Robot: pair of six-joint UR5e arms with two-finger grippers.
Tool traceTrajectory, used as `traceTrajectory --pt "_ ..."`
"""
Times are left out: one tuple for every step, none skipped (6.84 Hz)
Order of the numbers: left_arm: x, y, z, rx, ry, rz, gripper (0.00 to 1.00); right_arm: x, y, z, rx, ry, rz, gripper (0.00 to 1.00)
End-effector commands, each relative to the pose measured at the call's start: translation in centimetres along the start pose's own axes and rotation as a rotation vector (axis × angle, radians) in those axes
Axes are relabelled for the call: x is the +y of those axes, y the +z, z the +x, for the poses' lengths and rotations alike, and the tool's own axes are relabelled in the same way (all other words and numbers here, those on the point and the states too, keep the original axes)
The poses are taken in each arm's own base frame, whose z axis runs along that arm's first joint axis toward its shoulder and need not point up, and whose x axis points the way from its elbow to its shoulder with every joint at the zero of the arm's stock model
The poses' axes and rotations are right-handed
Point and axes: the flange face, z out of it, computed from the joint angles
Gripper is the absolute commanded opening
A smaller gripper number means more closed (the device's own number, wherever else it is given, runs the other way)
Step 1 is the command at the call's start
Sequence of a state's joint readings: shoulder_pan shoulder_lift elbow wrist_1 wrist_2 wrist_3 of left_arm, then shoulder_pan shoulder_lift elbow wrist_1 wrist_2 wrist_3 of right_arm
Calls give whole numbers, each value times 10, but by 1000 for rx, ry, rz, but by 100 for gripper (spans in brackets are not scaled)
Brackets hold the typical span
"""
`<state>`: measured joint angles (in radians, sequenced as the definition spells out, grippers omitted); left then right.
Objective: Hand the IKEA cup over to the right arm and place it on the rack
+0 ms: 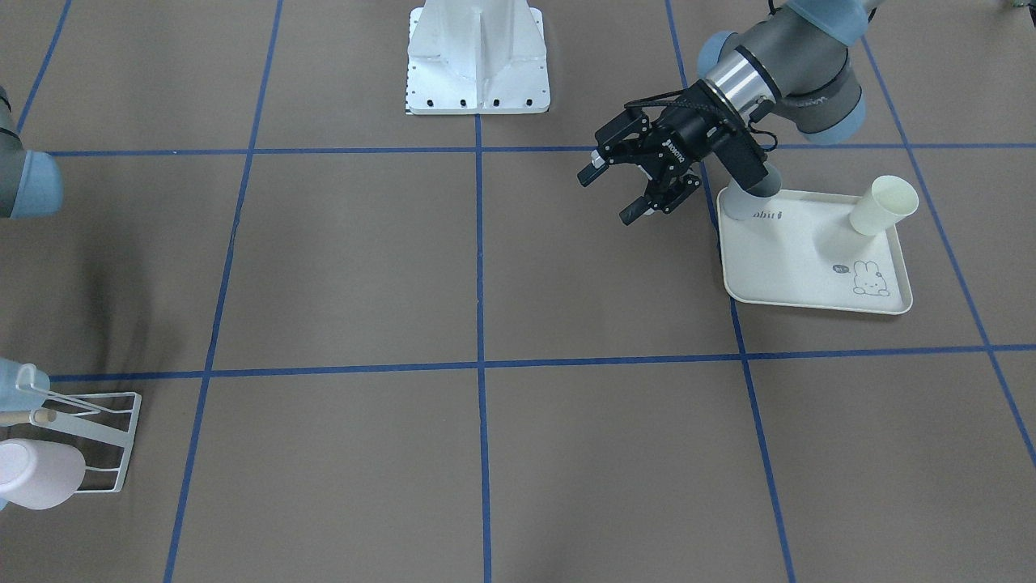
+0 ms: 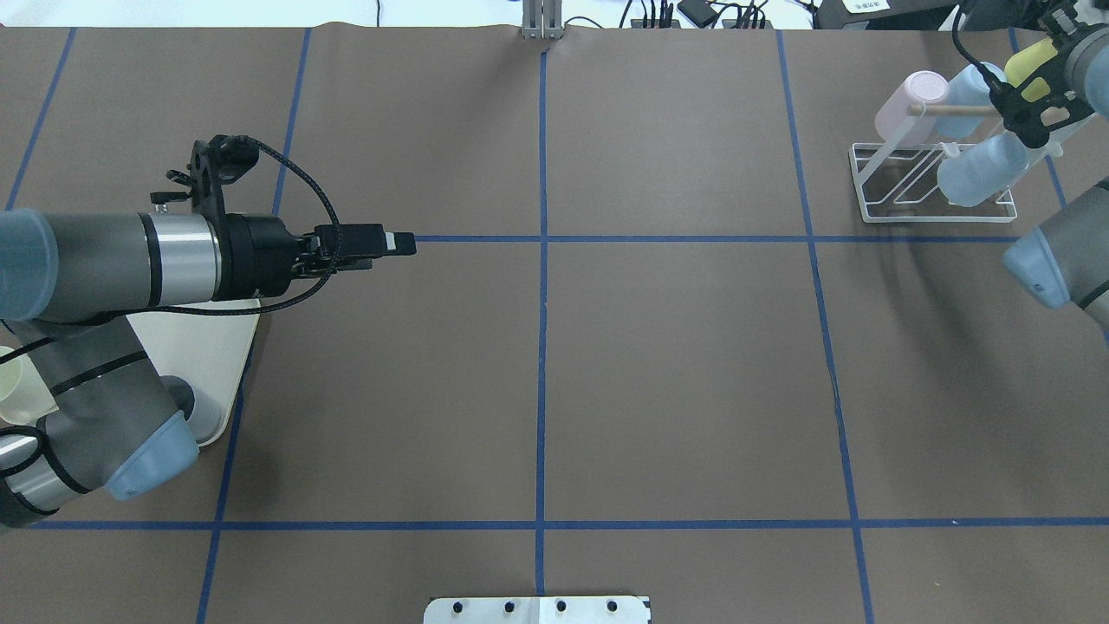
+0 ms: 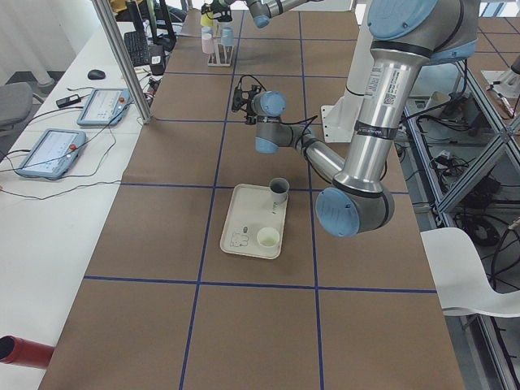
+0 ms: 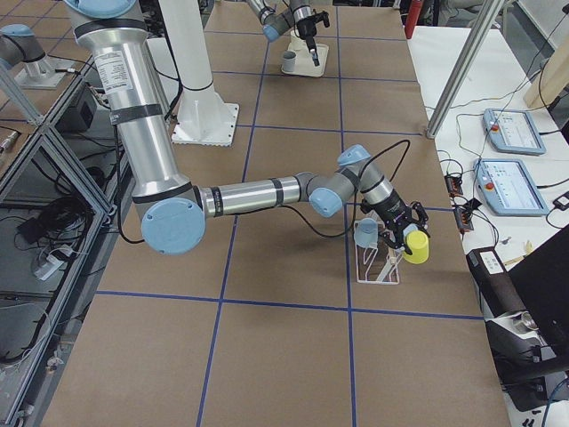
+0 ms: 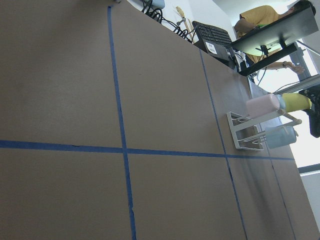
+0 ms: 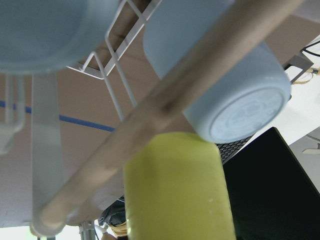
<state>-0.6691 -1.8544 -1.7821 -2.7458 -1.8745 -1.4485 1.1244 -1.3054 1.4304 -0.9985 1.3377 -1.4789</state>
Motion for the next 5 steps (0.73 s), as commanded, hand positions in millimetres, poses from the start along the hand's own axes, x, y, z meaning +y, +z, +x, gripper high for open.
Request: traceTrajectory --pt "0 0 0 1 -1 0 100 -1 0 -1 0 13 -6 7" --pt "0 0 0 0 -3 3 100 1 0 -1 4 23 -30 37" --pt "-2 0 2 1 -5 23 100 2 0 0 5 27 -36 65" --pt "-3 0 1 0 -5 26 100 1 2 -1 4 47 -36 87" --pt "-3 0 1 -1 -5 26 100 0 2 -1 3 50 -35 89"
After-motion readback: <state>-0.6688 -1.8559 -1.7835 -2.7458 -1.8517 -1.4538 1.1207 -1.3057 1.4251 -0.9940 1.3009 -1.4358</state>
